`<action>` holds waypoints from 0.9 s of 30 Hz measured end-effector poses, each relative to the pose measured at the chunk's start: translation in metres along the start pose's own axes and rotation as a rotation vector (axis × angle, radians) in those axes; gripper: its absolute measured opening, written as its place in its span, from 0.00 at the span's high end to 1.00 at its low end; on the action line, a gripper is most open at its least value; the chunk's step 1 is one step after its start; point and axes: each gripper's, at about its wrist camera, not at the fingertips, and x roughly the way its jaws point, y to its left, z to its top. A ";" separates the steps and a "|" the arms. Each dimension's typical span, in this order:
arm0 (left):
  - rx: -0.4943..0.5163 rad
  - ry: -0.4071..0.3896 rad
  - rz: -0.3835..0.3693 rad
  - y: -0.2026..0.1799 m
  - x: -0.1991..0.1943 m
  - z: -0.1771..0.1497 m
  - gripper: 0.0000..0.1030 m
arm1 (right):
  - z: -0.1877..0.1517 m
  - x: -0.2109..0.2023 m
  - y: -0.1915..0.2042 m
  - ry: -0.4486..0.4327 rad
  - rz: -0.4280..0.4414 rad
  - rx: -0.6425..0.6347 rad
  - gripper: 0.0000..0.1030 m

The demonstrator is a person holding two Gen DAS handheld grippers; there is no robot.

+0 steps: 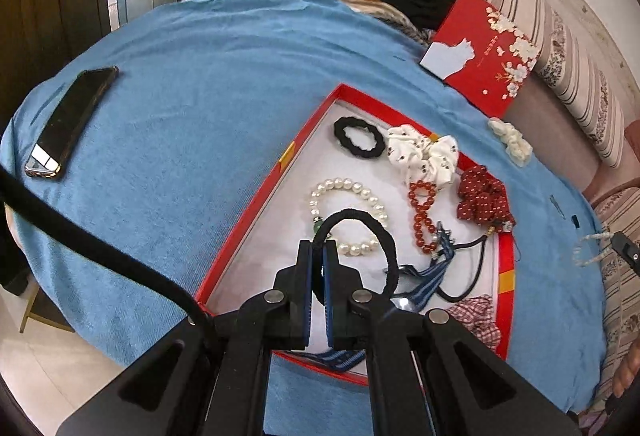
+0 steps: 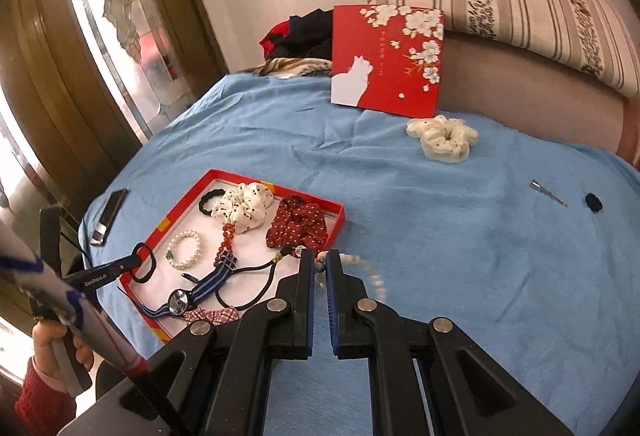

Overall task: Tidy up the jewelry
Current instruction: 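Carry the black hair tie and pearl bracelet into the tray and release both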

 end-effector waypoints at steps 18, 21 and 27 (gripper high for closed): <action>-0.041 0.085 0.072 0.016 0.041 0.008 0.95 | 0.021 0.092 0.091 0.121 0.077 -0.075 0.94; -0.052 0.081 0.066 0.017 0.042 0.008 0.95 | 0.025 0.111 0.094 0.139 0.097 -0.031 0.94; -0.057 0.065 0.045 0.015 0.037 0.008 0.95 | 0.005 0.143 0.083 0.207 0.018 -0.037 0.93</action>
